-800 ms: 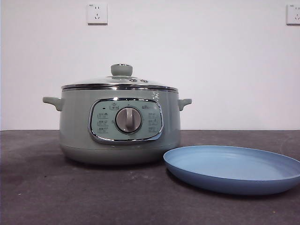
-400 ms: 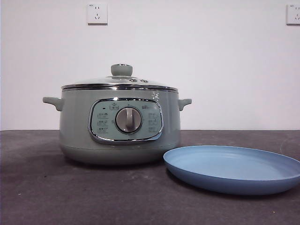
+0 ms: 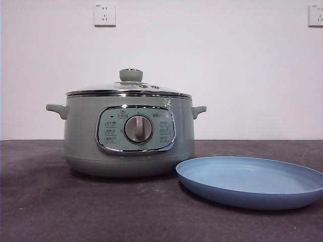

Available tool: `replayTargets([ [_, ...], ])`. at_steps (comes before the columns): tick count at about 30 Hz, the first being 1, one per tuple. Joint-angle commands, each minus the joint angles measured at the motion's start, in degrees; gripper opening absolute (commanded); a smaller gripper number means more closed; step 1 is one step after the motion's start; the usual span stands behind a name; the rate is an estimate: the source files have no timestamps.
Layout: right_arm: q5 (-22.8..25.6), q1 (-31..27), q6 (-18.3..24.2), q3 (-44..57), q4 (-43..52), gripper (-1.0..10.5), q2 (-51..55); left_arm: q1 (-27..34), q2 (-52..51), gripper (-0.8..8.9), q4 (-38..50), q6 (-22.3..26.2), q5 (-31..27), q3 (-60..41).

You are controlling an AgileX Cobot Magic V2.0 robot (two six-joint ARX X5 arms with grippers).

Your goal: Take the potato out from the steamer,put the potato on the plate,close the lid

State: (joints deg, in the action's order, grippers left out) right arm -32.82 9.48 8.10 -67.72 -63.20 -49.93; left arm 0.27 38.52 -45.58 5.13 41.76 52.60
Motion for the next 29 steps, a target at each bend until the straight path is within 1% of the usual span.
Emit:
replayTargets([
  [1,0.1,0.1,-0.6,0.0,0.2,6.9,0.0,-0.3,1.2,6.69,0.8,0.6,0.1,0.3],
  [4,0.1,0.1,-0.6,0.0,0.2,6.9,0.0,-1.4,3.1,6.69,1.7,0.6,-0.4,0.8],
  [7,0.1,0.1,-0.6,0.0,0.2,6.9,0.0,-3.5,6.3,6.69,2.9,0.6,-3.3,2.5],
  [11,0.1,0.1,-0.6,0.0,0.3,6.9,-0.2,-8.0,12.1,6.69,6.3,0.7,-6.6,6.3],
  [16,0.1,0.1,-0.6,0.0,0.4,6.9,-0.3,-14.2,21.7,6.69,10.3,1.0,-13.4,12.3],
  [20,0.1,0.1,-0.7,0.0,0.6,6.9,-0.4,-17.9,30.6,6.69,12.2,2.8,-17.2,17.9],
  [24,0.1,0.1,-0.7,0.0,0.6,6.9,-0.4,-20.5,39.5,6.69,13.1,4.6,-20.7,23.6],
  [29,0.1,0.1,-0.7,0.0,0.6,6.9,-0.4,-22.2,48.1,6.69,15.2,5.9,-24.1,28.6],
])
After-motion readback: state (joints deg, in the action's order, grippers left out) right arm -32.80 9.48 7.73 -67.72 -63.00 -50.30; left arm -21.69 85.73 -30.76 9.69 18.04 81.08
